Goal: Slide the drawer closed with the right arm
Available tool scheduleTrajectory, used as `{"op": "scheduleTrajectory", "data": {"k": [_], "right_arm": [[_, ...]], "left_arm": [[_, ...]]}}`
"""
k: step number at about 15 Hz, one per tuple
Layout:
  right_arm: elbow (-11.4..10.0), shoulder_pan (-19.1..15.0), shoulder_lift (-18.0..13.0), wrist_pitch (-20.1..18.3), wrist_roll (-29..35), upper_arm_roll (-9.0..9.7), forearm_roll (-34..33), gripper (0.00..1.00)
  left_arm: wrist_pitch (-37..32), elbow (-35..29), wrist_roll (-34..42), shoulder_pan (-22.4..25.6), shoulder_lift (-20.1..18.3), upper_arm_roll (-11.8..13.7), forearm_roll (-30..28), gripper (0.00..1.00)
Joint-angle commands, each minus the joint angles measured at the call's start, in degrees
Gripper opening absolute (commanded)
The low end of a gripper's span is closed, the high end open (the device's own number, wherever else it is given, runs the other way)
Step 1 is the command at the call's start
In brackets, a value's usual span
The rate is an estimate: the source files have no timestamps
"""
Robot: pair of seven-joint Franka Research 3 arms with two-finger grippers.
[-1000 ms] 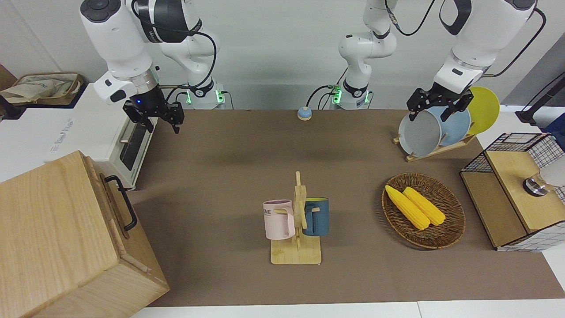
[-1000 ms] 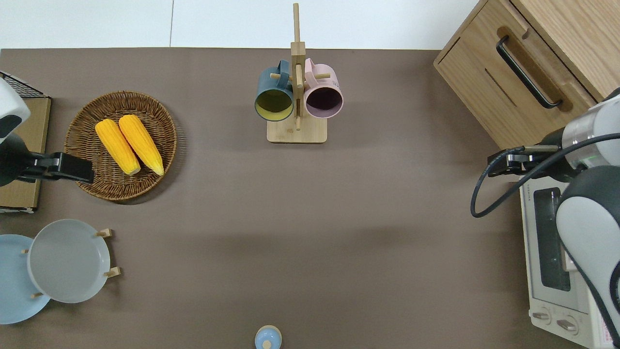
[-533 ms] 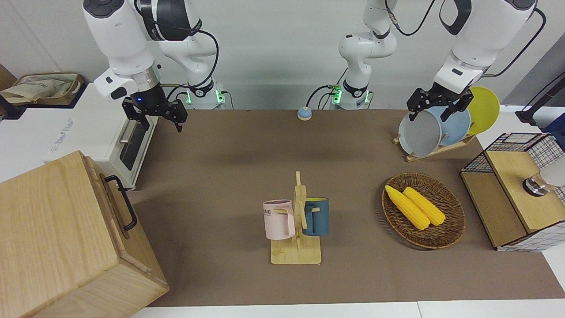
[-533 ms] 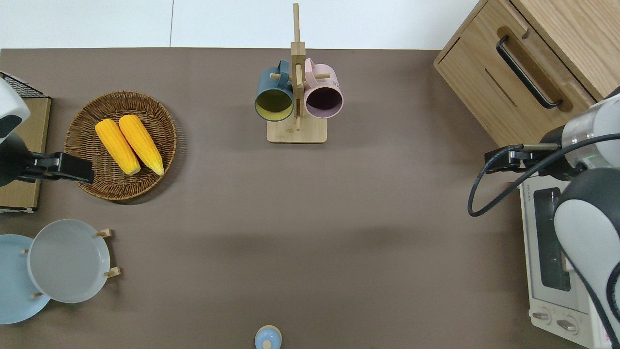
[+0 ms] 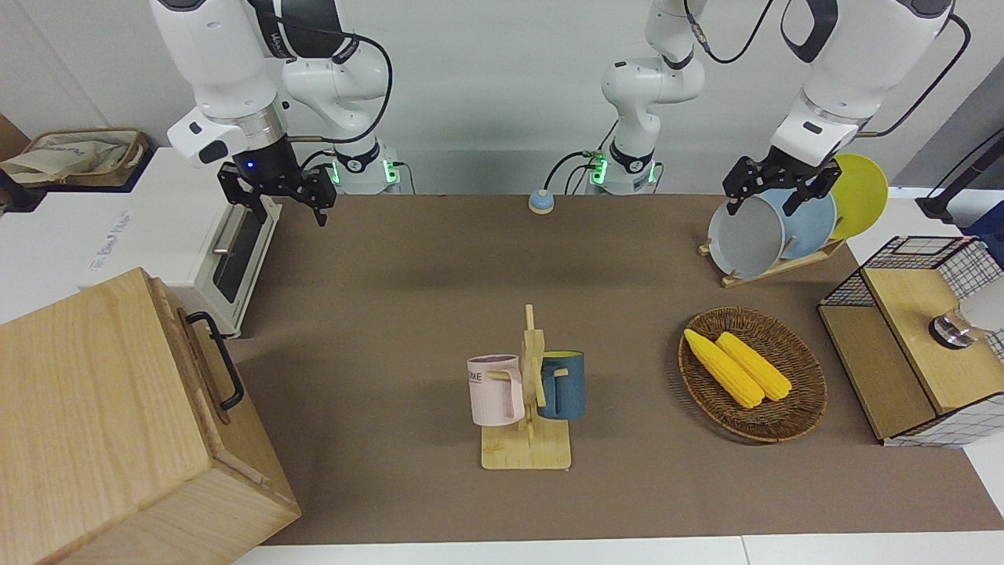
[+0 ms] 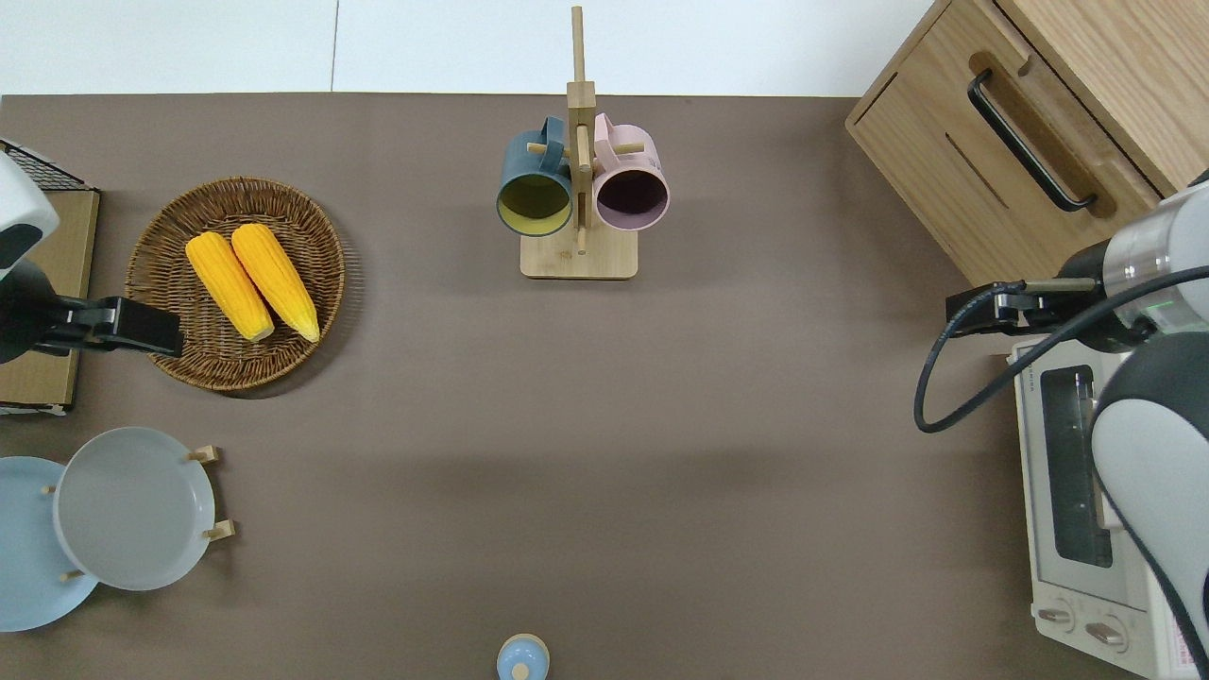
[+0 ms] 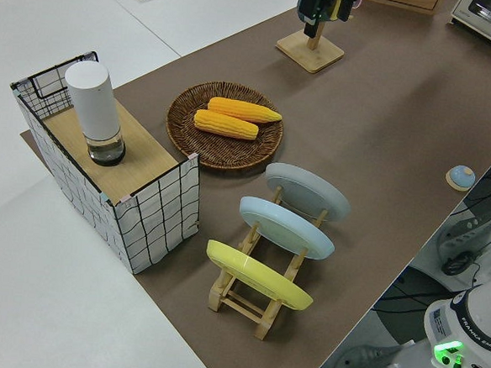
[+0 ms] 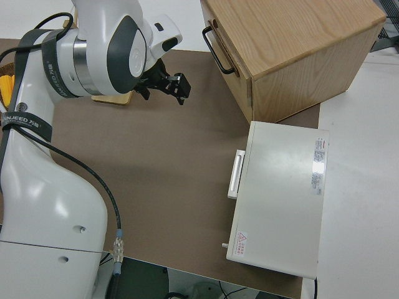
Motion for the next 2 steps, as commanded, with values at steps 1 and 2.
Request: {"op": "scheduleTrajectory", "data": {"k": [1, 2], "right_arm": [[1.3, -0.2, 0.7, -1.0, -0.2, 0.67, -0.1, 0.985], [1.3, -0.2, 0.7, -1.0, -0.3, 0.58, 0.0, 0.985]], "left_arm": [[-1.0, 0.6, -0.6, -0.4, -0.3, 0.0, 1.0, 0.99], [-1.0, 0.6, -0.6, -0.4, -0.3, 0.0, 1.0, 0.99]]}}
